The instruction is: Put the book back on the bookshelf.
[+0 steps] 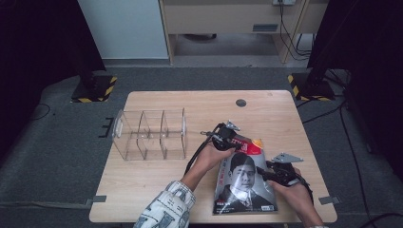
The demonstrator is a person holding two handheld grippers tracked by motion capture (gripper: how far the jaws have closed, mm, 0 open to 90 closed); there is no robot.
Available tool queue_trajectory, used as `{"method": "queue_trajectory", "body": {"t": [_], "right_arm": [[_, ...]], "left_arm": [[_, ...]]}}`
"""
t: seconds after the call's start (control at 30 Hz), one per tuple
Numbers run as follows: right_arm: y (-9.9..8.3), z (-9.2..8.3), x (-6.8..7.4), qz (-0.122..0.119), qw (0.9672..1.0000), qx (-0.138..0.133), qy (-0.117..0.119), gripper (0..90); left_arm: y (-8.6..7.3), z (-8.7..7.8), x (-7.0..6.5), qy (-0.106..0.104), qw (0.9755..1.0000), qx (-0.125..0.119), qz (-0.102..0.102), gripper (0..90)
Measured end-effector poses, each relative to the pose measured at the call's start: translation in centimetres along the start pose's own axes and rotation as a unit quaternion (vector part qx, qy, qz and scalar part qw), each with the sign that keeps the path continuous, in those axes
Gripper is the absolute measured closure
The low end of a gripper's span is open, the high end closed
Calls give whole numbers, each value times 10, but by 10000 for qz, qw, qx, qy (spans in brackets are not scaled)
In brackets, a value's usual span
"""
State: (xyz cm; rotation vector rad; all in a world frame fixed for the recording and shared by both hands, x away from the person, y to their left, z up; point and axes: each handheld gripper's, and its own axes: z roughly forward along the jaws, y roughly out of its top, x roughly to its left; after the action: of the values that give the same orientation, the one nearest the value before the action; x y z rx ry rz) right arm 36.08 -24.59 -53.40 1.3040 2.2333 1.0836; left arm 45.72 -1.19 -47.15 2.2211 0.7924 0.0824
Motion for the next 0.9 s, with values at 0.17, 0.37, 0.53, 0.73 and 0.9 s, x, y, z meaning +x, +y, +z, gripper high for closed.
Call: {"method": "queue_trajectory", "body": {"t": [0.17, 0.37, 0.53, 0.73, 0.9], "right_arm": [[0, 0, 0, 35, 10000, 9, 9, 478], [4, -7, -7, 203, 9996, -191, 23, 465], [5, -15, -15, 329, 9988, -322, -144, 456], [2, -23, -30, 663, 9953, -450, -547, 425], [-1, -23, -38, 819, 9924, -331, -852, 365]], "left_arm": [[1, -2, 0, -10, 9999, -48, -120, 837], [4, -6, -1, -81, 9998, -166, -112, 851], [6, -9, -2, -87, 9998, -174, -84, 857], [13, -14, -4, -77, 9997, -236, -30, 863], [19, -17, -9, -54, 9996, -264, 91, 864]]}}
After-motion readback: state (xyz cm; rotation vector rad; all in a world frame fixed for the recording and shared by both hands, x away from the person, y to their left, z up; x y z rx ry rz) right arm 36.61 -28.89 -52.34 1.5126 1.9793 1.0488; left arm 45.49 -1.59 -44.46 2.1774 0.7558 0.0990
